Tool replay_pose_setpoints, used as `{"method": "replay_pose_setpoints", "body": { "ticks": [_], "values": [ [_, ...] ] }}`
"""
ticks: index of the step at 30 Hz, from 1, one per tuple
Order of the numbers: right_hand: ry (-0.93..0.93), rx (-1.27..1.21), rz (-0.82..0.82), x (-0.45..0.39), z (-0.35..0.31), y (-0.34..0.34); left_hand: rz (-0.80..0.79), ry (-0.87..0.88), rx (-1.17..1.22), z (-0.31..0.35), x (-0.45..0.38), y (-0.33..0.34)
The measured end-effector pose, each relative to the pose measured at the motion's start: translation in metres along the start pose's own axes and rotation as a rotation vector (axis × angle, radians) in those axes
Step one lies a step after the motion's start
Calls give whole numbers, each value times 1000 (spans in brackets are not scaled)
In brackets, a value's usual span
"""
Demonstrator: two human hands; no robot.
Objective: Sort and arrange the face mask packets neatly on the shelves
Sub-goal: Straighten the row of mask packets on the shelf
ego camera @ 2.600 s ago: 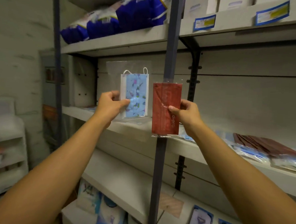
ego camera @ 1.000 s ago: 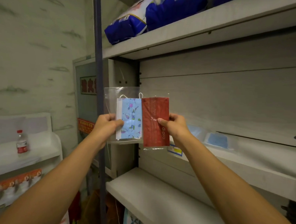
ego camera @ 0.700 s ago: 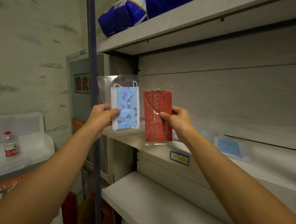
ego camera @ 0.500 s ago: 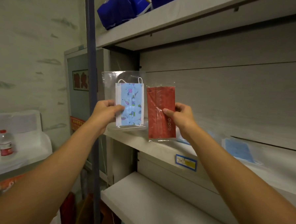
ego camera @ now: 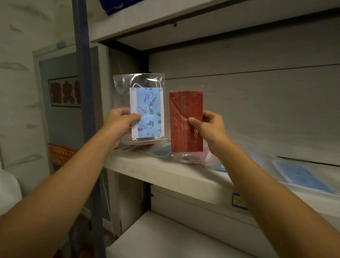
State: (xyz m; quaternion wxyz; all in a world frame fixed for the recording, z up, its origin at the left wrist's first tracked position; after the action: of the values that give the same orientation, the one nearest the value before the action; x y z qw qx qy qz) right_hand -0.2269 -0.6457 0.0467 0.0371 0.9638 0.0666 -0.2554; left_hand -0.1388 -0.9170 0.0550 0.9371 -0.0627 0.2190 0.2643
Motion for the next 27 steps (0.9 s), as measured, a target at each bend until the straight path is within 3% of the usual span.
{"method": "replay_pose_setpoints", "body": {
  "ticks": [8,16,22,27],
  "values": [
    [-22,32,162,-36,8,2,-99,9,49,-32,-70,12],
    [-11,65,269,-51,21,-5,-212,-103,62,-94,-115,37],
    [-5,103,327,-48,28,-12,-408,-121,-221,-141,-113,78],
    [-16,132,346,-42,27,-12,-495,33,-601,-146,-110,99]
  ]
}}
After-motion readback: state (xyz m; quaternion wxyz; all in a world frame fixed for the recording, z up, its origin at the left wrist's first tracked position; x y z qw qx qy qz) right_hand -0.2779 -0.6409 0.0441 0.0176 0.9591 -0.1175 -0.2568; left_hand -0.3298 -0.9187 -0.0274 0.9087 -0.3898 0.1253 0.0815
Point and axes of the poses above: each hand's wrist, its own x-axis away from the middle knuckle, its own y-axis out of the palm, z = x × y, the point moved 10 cm from there along -x, towards the middle knuckle, and after that the axes turned 1 degree about z, right-handed, at the moved point
